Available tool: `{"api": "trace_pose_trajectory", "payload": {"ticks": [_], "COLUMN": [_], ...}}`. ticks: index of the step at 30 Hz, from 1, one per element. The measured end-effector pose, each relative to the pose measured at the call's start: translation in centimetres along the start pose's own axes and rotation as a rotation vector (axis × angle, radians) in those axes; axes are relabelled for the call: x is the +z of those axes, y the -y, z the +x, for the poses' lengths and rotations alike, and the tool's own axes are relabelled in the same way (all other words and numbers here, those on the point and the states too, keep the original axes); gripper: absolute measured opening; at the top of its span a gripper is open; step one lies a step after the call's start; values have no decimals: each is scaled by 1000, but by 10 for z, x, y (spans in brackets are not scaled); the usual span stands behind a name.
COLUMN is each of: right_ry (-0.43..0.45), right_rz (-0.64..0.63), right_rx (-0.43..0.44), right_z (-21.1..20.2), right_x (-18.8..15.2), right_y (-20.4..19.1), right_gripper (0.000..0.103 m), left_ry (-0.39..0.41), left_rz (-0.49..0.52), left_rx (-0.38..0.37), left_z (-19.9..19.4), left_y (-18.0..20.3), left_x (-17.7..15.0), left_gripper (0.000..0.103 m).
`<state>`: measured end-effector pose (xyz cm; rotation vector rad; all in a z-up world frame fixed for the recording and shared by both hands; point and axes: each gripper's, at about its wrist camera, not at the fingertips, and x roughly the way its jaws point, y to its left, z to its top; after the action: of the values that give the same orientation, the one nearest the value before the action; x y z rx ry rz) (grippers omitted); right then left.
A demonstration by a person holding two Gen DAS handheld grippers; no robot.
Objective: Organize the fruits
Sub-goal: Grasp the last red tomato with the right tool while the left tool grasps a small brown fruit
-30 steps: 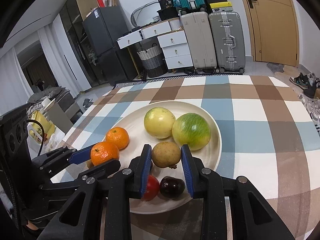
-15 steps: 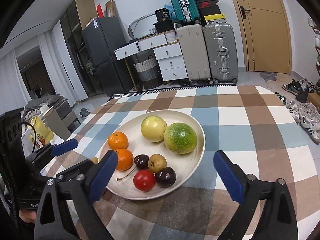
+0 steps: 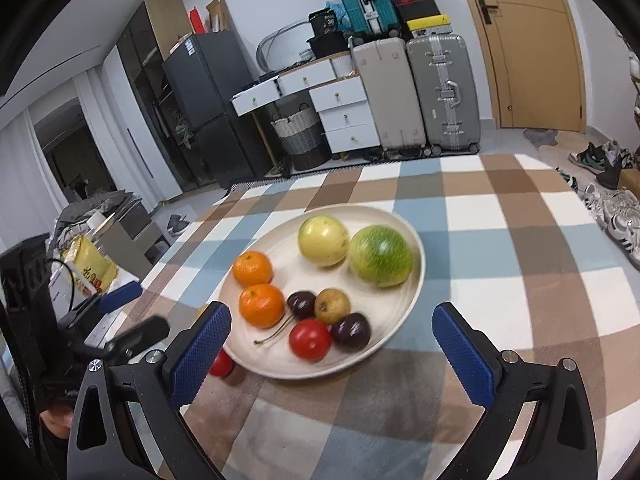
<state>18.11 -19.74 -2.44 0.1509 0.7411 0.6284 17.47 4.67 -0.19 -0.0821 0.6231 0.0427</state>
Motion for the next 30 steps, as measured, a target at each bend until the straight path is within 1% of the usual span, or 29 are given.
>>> {"api": "trace_pose_trajectory", "payload": {"ticks": [5,9,12,13,14,16,18,22,24,26,30], "right_ry": [-43,-56,-74,-86,-102,-135,-153,-167,-181,-205,-246], "right_rz": [-27,-89,-105,-111,-122,-145,-166,-207,-212,-224,-240], "right_rx": [34,56,105,112,119,126,139,165,184,185,173], "right_z": [-1,-3,-2,0,3,9,12,16,19,24,38], "right_x": [-10,-14,-17,-19,-21,-25,-30,-35,-38,-43,-47], "right_y": [-18,-36,-44,-47,-50,-56,-62,-72,-76,-79,-85], "right_gripper": [102,102,101,97,89,80,78,68,66,61,57], "left_ry": [0,-8,-13,-12,-15,-27,-33,-41,-40,-35,-44], "left_rz": [-20,-62,-76,-80,-83,-90,-83,-65,-59,-62,-77], "left_rx": [28,46,57,63,65,66,74,69,80,75,76], "left_z": [2,4,6,6,7,9,11,14,14,13,14], "left_y": [-8,-19,-24,-26,-27,-28,-27,-22,-21,-21,-24], "left_x": [1,1,2,1,1,1,0,-1,-1,0,0], "left_gripper": [103,103,103,103,103,103,103,103,103,103,103]}}
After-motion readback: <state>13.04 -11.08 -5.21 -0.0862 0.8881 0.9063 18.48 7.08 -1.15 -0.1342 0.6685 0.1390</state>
